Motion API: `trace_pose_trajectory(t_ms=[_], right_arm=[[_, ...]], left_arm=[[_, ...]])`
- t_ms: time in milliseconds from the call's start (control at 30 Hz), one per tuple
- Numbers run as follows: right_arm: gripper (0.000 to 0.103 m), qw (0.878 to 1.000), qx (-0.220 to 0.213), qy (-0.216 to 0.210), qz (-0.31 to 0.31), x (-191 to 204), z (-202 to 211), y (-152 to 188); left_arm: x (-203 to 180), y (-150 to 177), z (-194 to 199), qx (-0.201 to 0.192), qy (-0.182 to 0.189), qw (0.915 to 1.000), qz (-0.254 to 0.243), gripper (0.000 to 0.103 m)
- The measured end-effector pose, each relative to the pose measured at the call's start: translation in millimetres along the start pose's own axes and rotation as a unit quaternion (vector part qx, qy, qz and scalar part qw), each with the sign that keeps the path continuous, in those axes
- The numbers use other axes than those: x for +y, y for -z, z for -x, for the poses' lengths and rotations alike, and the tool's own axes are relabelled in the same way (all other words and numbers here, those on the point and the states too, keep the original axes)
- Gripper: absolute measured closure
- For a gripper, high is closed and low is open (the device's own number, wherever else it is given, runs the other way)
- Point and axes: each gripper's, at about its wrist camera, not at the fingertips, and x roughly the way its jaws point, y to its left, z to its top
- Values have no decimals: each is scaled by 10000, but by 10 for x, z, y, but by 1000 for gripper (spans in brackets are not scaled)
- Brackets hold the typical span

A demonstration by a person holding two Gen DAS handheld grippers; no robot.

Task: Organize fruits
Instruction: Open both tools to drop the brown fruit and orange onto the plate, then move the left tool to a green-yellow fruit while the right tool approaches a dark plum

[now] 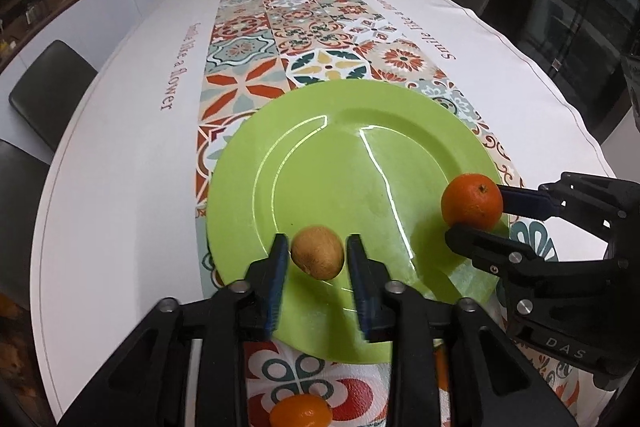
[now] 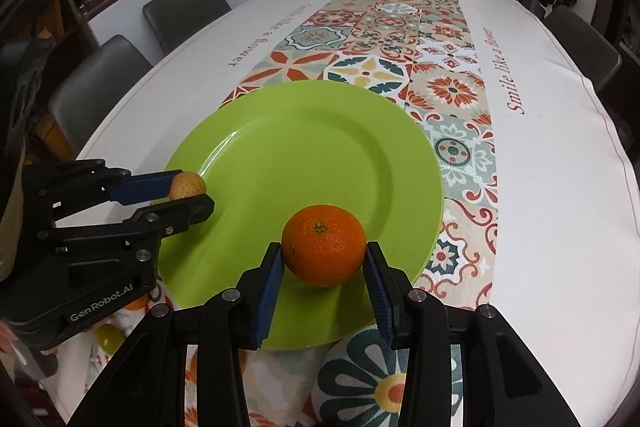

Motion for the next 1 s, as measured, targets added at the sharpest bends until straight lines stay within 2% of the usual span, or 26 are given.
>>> trace_pose_trajectory(t_ms=[133, 200, 367, 467, 600, 767, 833, 933, 1000], right_arm=[[59, 9999, -77, 88, 63, 18, 38, 16], [56, 9999, -128, 67, 45, 14, 86, 27], [56, 9992, -385, 63, -91, 5, 295, 107], [55, 9983, -566, 91, -72, 38, 455, 171], [50, 9965, -828, 92, -11, 122, 703, 284], [42, 9928, -1182, 155, 137, 267, 1062, 492], [38, 9911, -1303, 191, 173, 303, 1180, 585], [37, 9895, -1421, 155, 225, 365, 1328, 736], [37, 9891, -1454, 103, 221, 387, 1393, 819]], left_arm=[[20, 17, 84, -142, -124, 9998, -17, 57], [32, 44, 157, -210, -190, 9996, -3, 56], [17, 143, 404, -407, -223, 9989, 38, 54], [-42, 223, 592, -581, -340, 9977, -31, 49], [-133, 397, 889, -861, -486, 9951, -89, 45], [-250, 626, 1200, -1190, -710, 9903, -121, 36], [-286, 728, 1311, -1337, -756, 9881, -94, 28], [-340, 914, 1488, -1616, -890, 9828, -44, 20], [-371, 1030, 1579, -1737, -872, 9809, -21, 19]])
